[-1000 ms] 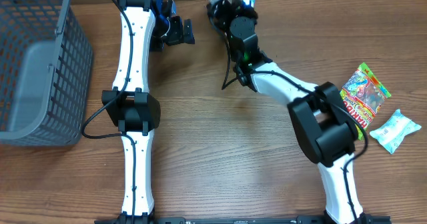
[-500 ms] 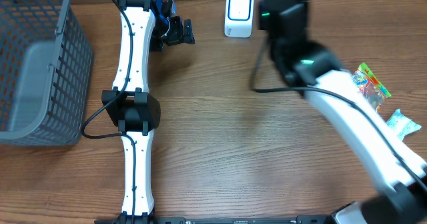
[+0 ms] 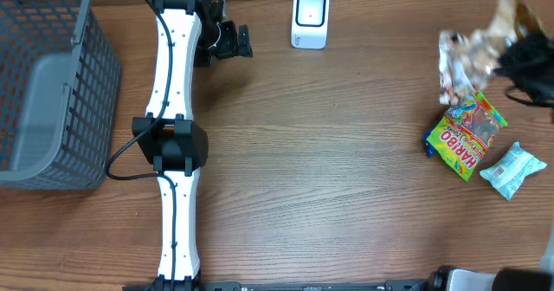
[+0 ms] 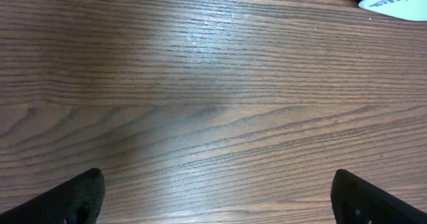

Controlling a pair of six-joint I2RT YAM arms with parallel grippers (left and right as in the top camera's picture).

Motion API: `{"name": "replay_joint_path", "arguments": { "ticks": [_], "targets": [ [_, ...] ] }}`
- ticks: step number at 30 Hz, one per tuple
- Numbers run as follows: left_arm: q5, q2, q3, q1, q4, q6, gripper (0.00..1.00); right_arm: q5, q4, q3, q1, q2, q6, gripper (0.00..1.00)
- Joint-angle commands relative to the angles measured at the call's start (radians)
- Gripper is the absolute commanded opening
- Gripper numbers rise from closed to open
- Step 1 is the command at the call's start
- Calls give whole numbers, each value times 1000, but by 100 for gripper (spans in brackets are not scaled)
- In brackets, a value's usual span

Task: Scan the item barcode
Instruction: 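Carry the pastry bag right and drop it on the Haribo bag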

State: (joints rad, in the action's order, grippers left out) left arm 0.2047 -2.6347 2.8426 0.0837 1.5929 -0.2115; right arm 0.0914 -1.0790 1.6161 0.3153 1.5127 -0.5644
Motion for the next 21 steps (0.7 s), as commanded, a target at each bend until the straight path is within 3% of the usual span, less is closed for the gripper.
{"name": "replay_joint_path", "arguments": {
  "ticks": [1,8,14,19,21],
  "targets": [
    [-3,39,19,2,0,-6,100,139,-50,-2,94,89,33,4],
    [-3,39,19,2,0,-6,100,147,-72,-28,174,290,48,4],
    [-3,39,19,2,0,-6,100,146,-91,-12,175,291,49,6],
    [-3,39,19,2,0,-6,100,147,-105,14,176,225,48,22],
    [-3,39,19,2,0,-6,100,146,-113,21,176,186,49,40]
  ]
}}
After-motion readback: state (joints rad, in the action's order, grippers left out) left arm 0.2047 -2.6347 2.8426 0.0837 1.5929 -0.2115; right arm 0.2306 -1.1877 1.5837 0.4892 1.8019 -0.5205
